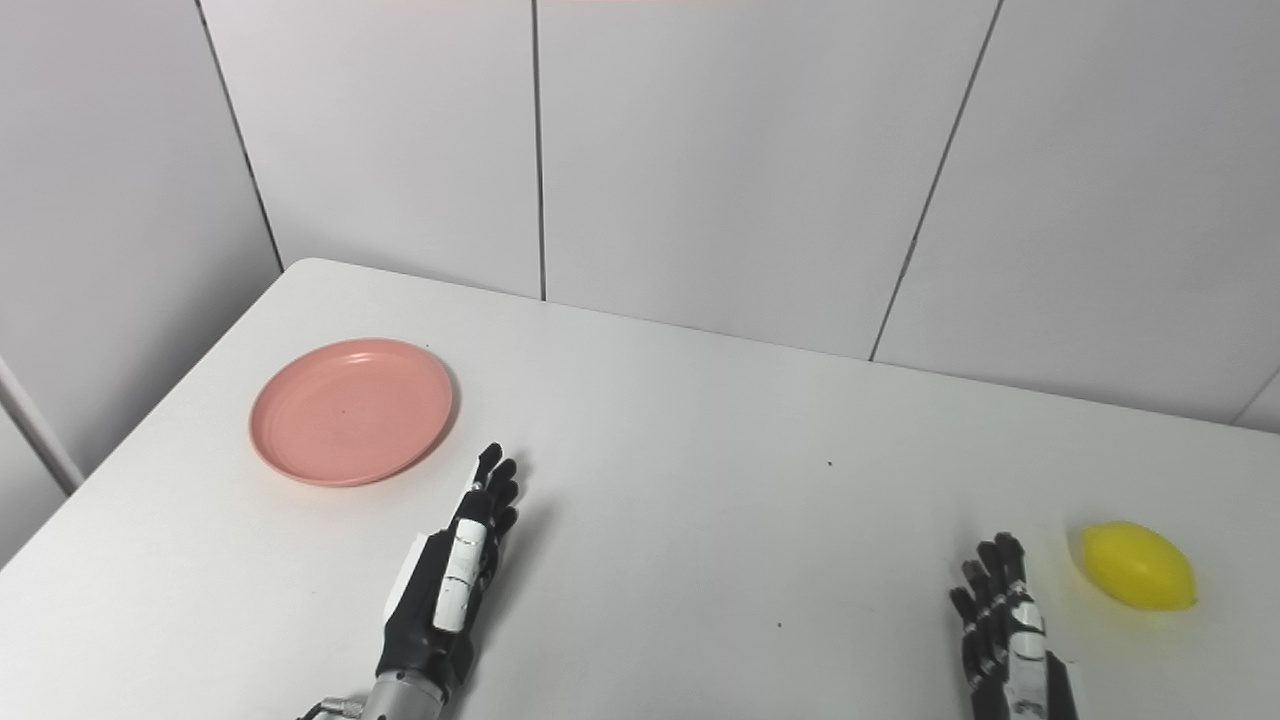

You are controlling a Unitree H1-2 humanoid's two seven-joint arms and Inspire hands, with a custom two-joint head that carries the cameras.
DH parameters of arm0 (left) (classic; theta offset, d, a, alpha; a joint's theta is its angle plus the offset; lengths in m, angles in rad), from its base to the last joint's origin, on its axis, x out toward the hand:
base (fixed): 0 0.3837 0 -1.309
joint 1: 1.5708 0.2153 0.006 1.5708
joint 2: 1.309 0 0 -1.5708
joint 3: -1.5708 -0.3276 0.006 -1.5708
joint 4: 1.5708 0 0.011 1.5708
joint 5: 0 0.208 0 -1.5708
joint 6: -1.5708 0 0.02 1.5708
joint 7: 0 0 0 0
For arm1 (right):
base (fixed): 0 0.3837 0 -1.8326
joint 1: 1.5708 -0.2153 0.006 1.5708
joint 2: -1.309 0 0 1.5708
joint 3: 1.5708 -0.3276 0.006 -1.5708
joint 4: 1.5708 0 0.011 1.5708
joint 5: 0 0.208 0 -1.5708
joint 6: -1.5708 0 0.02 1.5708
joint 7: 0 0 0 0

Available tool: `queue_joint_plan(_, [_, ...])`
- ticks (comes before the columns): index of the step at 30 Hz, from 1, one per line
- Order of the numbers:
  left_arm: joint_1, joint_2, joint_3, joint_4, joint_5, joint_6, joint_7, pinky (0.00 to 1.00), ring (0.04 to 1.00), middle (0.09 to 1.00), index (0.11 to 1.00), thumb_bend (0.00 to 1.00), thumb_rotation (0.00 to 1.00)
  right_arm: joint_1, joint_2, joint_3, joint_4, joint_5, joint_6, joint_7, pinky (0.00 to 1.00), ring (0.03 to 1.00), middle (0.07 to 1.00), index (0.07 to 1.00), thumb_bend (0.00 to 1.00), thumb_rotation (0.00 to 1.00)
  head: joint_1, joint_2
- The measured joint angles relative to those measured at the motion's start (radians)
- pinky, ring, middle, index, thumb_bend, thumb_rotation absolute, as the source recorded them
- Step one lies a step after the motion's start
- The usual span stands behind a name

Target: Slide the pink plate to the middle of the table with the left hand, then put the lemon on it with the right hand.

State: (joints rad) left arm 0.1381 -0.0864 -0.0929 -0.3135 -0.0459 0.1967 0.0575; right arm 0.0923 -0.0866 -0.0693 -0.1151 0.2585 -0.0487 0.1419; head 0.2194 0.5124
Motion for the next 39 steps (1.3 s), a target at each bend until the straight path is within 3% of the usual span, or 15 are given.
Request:
queue_joint_plan(6, [-0.028, 0.01, 0.042, -0.065, -0.066, 0.078, -0.031, 1.0, 0.986, 0.978, 0.977, 0.9, 1.0, 0.001, 0.003, 0.001, 0.0, -0.007, 0.0, 0.0, 1.0, 1.0, 1.0, 1.0, 0.74, 1.0, -0.008, -0.002])
queue_joint_plan(11, [-0.106, 0.05, 0.107, -0.135, -0.116, 0.148, -0.032, 1.0, 0.978, 0.968, 0.955, 0.87, 1.0, 0.003, 0.004, 0.002, 0.0, -0.013, 0.0, 0.0, 1.0, 1.0, 1.0, 1.0, 0.73, 1.0, -0.003, -0.005])
queue_joint_plan(13, [-0.143, 0.057, 0.138, -0.157, -0.127, 0.179, -0.026, 1.0, 0.98, 0.963, 0.948, 0.91, 1.0, 0.004, 0.003, 0.001, 0.0, -0.014, 0.0, 0.0, 1.0, 1.0, 1.0, 1.0, 0.73, 1.0, -0.008, -0.006])
queue_joint_plan(18, [-0.234, 0.088, 0.202, -0.177, -0.168, 0.206, -0.024, 1.0, 0.969, 0.954, 0.92, 0.97, 1.0, 0.003, 0.006, 0.001, 0.0, -0.014, 0.0, 0.0, 1.0, 1.0, 1.0, 1.0, 0.72, 1.0, -0.011, -0.014])
queue_joint_plan(20, [-0.257, 0.115, 0.231, -0.173, -0.199, 0.213, -0.032, 0.94, 0.923, 0.916, 0.89, 0.98, 1.0, 0.0, 0.008, 0.003, 0.001, -0.014, 0.0, 0.0, 1.0, 1.0, 1.0, 1.0, 0.71, 1.0, -0.011, -0.015])
queue_joint_plan(25, [-0.331, 0.242, 0.34, -0.03, -0.277, 0.174, -0.079, 0.91, 0.882, 0.857, 0.838, 0.99, 1.0, 0.001, 0.008, 0.002, 0.001, -0.014, 0.0, 0.001, 1.0, 1.0, 1.0, 1.0, 0.71, 1.0, -0.011, -0.015])
queue_joint_plan(28, [-0.365, 0.298, 0.377, 0.045, -0.281, 0.156, -0.085, 0.91, 0.88, 0.86, 0.836, 1.0, 1.0, 0.003, 0.007, 0.0, 0.001, -0.015, 0.0, 0.001, 1.0, 1.0, 1.0, 1.0, 0.71, 1.0, -0.012, -0.012])
queue_joint_plan(33, [-0.434, 0.347, 0.397, 0.109, -0.271, 0.116, -0.084, 0.88, 0.867, 0.861, 0.831, 1.0, 1.0, 0.005, 0.007, -0.003, 0.001, -0.014, 0.0, 0.001, 1.0, 1.0, 1.0, 1.0, 0.71, 1.0, -0.015, -0.014])
queue_joint_plan(39, [-0.497, 0.41, 0.433, 0.268, -0.277, 0.038, -0.105, 0.87, 0.848, 0.84, 0.839, 1.0, 1.0, 0.005, 0.007, -0.002, 0.0, -0.014, 0.0, 0.002, 1.0, 1.0, 1.0, 1.0, 0.71, 1.0, -0.014, -0.009])
